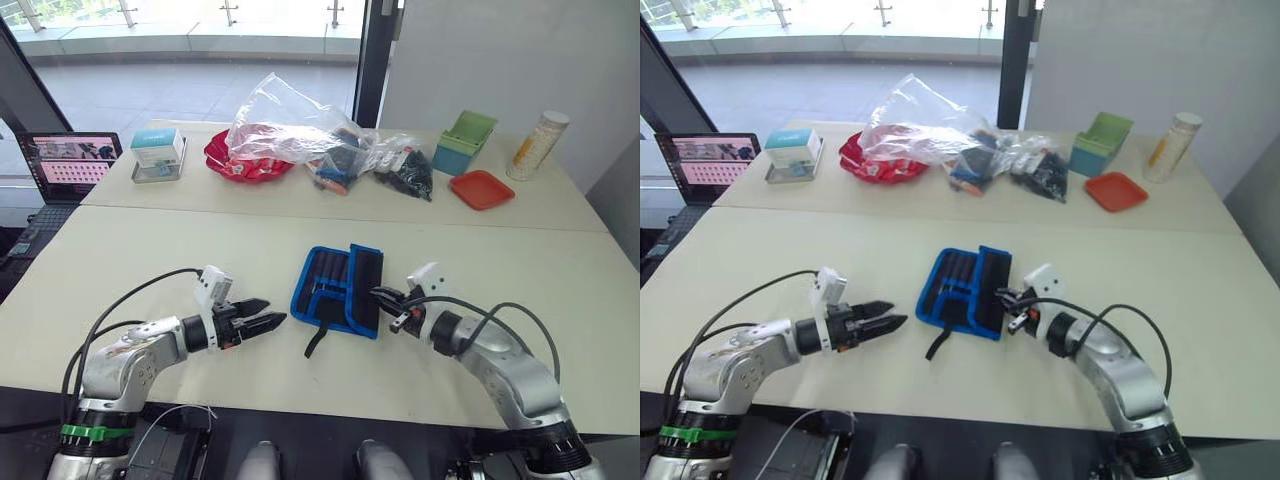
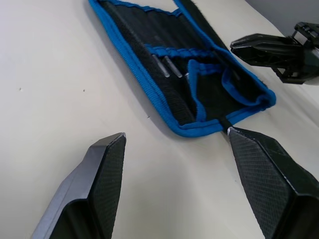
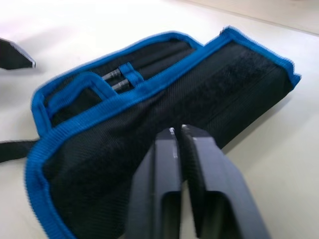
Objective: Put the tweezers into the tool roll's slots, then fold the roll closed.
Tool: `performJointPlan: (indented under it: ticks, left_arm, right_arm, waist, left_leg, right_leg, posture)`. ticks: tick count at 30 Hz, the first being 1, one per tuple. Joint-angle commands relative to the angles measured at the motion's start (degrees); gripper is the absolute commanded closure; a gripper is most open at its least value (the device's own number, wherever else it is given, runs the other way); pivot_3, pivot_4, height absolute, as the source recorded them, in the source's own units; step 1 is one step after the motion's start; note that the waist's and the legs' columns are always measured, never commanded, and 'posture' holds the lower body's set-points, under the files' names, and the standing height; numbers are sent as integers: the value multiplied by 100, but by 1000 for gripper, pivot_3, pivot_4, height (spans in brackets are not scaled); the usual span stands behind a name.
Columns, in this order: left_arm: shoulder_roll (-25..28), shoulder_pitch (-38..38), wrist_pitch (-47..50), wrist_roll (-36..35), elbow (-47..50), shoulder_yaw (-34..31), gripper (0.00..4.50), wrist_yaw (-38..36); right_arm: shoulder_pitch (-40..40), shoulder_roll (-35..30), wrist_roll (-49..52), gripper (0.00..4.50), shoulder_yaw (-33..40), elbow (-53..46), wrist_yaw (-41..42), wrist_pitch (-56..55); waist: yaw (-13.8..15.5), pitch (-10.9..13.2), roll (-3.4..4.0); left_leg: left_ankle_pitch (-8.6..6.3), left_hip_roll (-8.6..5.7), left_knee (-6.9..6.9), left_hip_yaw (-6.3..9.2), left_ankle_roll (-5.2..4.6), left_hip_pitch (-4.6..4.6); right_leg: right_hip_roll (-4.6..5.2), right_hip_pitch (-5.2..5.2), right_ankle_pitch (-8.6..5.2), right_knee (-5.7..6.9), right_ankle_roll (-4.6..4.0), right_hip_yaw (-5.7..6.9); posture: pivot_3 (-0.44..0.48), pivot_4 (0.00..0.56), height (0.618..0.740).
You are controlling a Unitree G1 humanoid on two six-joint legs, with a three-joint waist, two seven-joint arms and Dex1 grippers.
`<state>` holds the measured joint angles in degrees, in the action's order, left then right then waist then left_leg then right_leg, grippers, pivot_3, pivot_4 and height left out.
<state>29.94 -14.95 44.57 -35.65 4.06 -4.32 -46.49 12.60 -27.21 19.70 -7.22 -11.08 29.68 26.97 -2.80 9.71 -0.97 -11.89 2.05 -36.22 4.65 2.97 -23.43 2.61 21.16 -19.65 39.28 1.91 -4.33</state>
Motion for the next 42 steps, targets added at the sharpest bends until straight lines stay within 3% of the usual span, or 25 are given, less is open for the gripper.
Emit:
performJointPlan:
  ticks: [1,11,20,23,31,42]
  left_arm:
    - [-135,-179,-10,161,-171,136,1027,172]
    - [-889,-904,1106,76,-1017,593,1027,391]
    - [-1211,-1479,1453,-143,-1574,-12,1027,582]
    - [-1150,-1513,1527,-191,-1593,-59,1799,490]
    - [-1201,-1537,1621,-267,-1526,-103,4464,437]
    - [-1069,-1352,1526,-269,-1322,-175,4489,462]
  right_arm:
    - [94,34,-332,4462,-38,308,-88,2]
    - [45,296,-375,4462,181,305,-205,271]
    - [-18,473,-416,4462,226,128,-336,429]
    - [5,492,-453,4500,258,184,-328,437]
    - [47,531,-476,4500,263,273,-292,440]
    - [-365,556,-535,4500,59,-177,-273,567]
  waist:
    - [28,-1,-1]
    - [68,-13,-6]
    - [66,-25,-10]
    - [52,-24,-11]
    - [33,-22,-15]
    - [27,-22,-15]
  left_leg:
    - [0,-1,-1,0,0,4]
    - [6,-4,-8,5,10,74]
    - [6,-8,-8,9,10,71]
    - [6,-8,-7,10,10,71]
    - [6,-6,-4,11,11,62]
    - [6,-7,0,11,11,63]
  right_leg:
    - [1,-4,0,0,0,0]
    - [1,-97,-2,-26,5,3]
    - [3,-98,-2,-26,7,3]
    - [3,-97,-2,-26,7,4]
    - [2,-87,-1,-26,6,5]
    - [3,-87,-1,-26,6,4]
  posture:
    - [0,150,723]
    - [0,150,723]
    - [0,150,723]
    - [0,150,723]
    - [0,150,723]
    - [0,150,723]
